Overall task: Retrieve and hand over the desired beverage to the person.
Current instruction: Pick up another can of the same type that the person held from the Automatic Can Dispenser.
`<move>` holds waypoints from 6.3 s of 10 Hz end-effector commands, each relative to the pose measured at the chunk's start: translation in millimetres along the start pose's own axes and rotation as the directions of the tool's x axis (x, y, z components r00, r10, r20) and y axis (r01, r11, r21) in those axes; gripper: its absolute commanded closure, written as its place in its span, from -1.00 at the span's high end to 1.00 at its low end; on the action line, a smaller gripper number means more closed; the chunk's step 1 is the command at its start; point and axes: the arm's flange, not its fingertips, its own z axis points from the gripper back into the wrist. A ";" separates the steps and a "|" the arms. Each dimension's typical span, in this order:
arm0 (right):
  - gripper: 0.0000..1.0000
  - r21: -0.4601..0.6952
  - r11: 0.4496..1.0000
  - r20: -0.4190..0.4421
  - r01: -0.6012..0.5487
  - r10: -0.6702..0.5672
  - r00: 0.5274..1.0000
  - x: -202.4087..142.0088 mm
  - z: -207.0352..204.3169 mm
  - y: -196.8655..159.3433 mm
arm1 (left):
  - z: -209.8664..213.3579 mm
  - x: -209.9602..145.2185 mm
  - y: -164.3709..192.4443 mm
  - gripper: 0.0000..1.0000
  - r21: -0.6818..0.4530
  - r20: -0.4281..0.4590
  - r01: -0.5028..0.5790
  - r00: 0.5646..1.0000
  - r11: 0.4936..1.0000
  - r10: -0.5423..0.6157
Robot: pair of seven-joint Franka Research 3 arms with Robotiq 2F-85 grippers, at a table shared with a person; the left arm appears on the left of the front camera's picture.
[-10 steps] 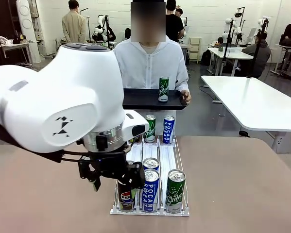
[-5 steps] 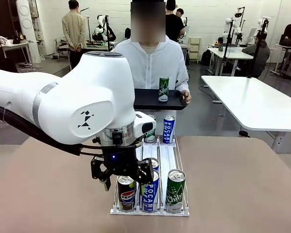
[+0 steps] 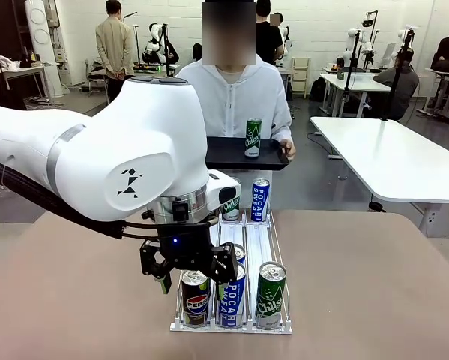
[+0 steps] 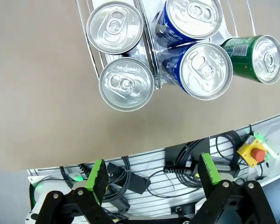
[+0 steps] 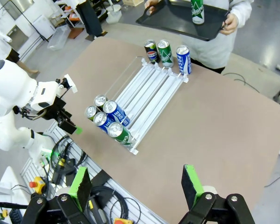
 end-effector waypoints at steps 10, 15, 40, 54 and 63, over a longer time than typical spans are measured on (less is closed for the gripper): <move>1.00 0.008 1.000 0.003 -0.002 0.002 1.000 -1.0 -0.7 0.1 | -11.4 33.7 7.3 1.00 0.005 -0.023 -0.091 0.996 0.996 0.092; 1.00 0.008 1.000 0.003 -0.002 0.002 1.000 -1.0 -0.7 0.1 | -23.0 54.9 11.8 1.00 0.034 -0.053 -0.116 0.992 0.993 0.118; 1.00 0.008 1.000 0.003 -0.002 0.002 1.000 -1.0 -0.7 0.1 | -38.9 77.4 22.7 1.00 0.067 -0.079 -0.104 0.991 0.992 0.109; 1.00 0.008 1.000 0.003 -0.002 0.002 1.000 -1.0 -0.7 0.1 | -48.0 81.1 27.6 -0.17 0.085 -0.092 -0.094 0.991 0.992 0.102; 1.00 0.008 1.000 0.003 -0.002 0.002 1.000 -1.0 -0.7 0.1 | -54.2 84.4 29.7 -1.00 0.090 -0.125 -0.092 0.987 0.992 0.103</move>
